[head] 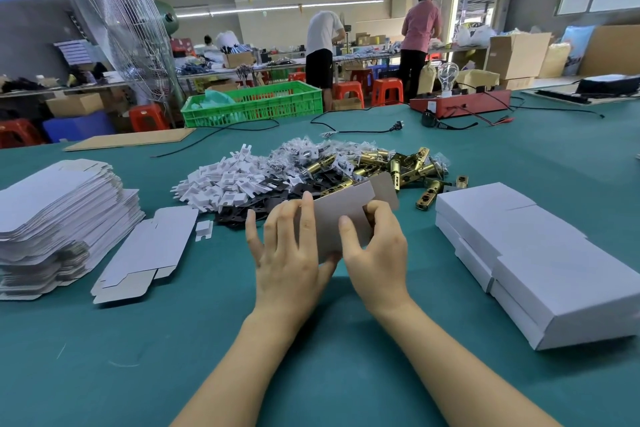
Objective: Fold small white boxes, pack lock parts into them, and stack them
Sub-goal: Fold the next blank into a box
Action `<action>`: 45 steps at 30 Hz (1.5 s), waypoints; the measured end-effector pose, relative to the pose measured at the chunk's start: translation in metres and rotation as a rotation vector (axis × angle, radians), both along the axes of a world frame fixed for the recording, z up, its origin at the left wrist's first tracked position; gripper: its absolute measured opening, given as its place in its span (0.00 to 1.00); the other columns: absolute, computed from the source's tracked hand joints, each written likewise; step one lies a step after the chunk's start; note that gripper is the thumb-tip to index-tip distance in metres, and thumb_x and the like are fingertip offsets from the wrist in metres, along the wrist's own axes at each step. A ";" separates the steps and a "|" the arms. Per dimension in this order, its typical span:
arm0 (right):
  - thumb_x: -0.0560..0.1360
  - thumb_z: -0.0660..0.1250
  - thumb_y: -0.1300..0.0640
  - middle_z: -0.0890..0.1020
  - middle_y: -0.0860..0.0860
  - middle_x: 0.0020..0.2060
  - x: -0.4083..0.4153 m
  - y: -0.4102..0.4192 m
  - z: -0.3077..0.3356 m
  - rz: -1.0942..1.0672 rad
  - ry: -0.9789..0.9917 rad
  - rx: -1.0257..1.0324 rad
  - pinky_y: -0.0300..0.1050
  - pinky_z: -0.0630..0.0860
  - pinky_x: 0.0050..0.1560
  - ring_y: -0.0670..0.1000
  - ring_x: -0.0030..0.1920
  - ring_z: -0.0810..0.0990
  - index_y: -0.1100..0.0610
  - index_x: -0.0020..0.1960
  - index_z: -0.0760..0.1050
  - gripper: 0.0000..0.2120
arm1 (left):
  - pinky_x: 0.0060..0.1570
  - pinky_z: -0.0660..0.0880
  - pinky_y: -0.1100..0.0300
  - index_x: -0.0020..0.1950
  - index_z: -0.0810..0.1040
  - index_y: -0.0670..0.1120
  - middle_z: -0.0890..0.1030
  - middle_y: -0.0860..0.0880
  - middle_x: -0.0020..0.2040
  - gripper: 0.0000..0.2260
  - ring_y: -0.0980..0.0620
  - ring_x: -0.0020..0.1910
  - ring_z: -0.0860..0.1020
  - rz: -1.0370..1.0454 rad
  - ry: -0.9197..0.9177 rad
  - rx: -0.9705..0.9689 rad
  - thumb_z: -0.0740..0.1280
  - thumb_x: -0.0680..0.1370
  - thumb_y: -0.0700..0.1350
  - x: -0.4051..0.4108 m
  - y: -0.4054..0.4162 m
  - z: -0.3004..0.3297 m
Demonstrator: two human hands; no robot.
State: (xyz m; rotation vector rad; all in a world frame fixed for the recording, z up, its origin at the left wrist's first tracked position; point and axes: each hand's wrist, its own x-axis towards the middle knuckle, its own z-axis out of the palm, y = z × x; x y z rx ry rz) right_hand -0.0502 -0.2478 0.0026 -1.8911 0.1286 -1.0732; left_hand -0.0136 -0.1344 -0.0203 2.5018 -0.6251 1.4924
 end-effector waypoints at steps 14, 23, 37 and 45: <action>0.69 0.66 0.64 0.78 0.54 0.44 -0.008 0.007 0.010 -0.012 -0.167 -0.109 0.36 0.67 0.48 0.54 0.46 0.74 0.66 0.49 0.74 0.09 | 0.58 0.69 0.45 0.68 0.68 0.34 0.78 0.35 0.59 0.26 0.39 0.58 0.72 -0.153 -0.044 -0.170 0.55 0.82 0.55 -0.004 -0.001 0.006; 0.69 0.66 0.66 0.77 0.57 0.39 -0.008 0.006 0.011 -0.011 -0.239 -0.198 0.45 0.71 0.43 0.56 0.43 0.73 0.66 0.43 0.74 0.05 | 0.58 0.69 0.52 0.64 0.75 0.35 0.81 0.39 0.58 0.23 0.43 0.57 0.75 -0.286 -0.021 -0.290 0.67 0.77 0.51 -0.001 0.002 0.006; 0.71 0.66 0.60 0.80 0.55 0.30 -0.016 0.024 0.016 0.007 -0.192 -0.344 0.48 0.71 0.24 0.61 0.30 0.77 0.63 0.41 0.72 0.06 | 0.66 0.60 0.35 0.71 0.59 0.44 0.63 0.45 0.58 0.21 0.43 0.59 0.67 -0.074 -0.064 -0.317 0.50 0.82 0.54 -0.006 0.000 0.012; 0.73 0.68 0.61 0.80 0.49 0.36 -0.016 0.014 0.018 0.223 -0.117 -0.300 0.53 0.75 0.36 0.57 0.36 0.77 0.64 0.51 0.74 0.09 | 0.62 0.66 0.41 0.69 0.63 0.40 0.71 0.41 0.58 0.23 0.42 0.56 0.69 -0.155 -0.040 -0.261 0.49 0.80 0.54 0.001 0.006 0.010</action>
